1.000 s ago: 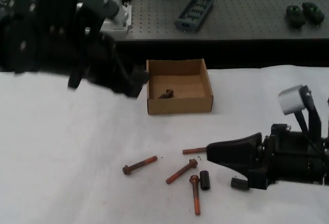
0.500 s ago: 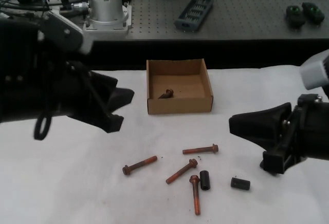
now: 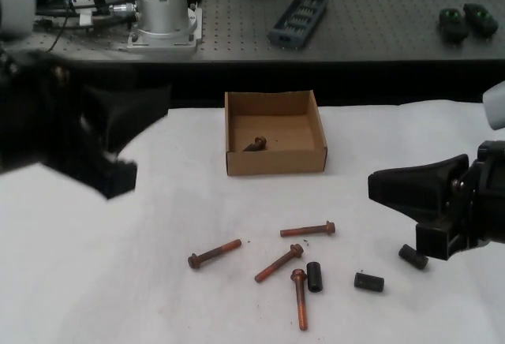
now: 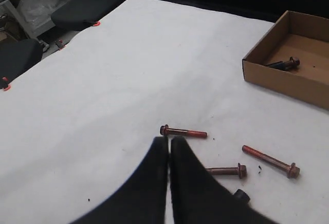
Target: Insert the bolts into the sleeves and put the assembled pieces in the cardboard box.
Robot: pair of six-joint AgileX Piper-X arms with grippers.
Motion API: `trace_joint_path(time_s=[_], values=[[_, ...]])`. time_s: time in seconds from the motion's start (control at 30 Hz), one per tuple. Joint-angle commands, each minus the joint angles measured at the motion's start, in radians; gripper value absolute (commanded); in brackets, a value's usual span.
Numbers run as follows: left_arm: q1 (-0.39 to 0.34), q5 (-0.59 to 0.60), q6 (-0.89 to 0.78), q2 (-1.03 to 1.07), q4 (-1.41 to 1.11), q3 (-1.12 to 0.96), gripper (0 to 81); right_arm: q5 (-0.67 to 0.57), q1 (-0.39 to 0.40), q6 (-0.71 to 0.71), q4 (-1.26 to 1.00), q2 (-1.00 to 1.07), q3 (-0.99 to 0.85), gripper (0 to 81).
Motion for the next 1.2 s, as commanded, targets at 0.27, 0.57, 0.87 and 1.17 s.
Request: trace_joint_path(time_s=[0.27,0.57,0.87,1.17], values=[[-0.004,-0.024,-0.020,-0.153,0.001,0.173,30.6,0.117,0.100,-0.113,-0.004,-0.066,-0.011,16.9],[-0.004,-0.020,0.058,-0.130,-0.004,0.223,30.6,0.230,0.206,-0.113,0.001,-0.046,-0.008,16.4],[-0.057,-0.019,0.122,0.002,-0.030,0.223,30.6,0.311,0.289,-0.075,-0.102,-0.022,0.117,9.1],[-0.273,-0.172,-0.051,0.152,-0.113,0.221,30.6,0.424,0.298,0.026,-0.191,-0.034,0.198,9.1]])
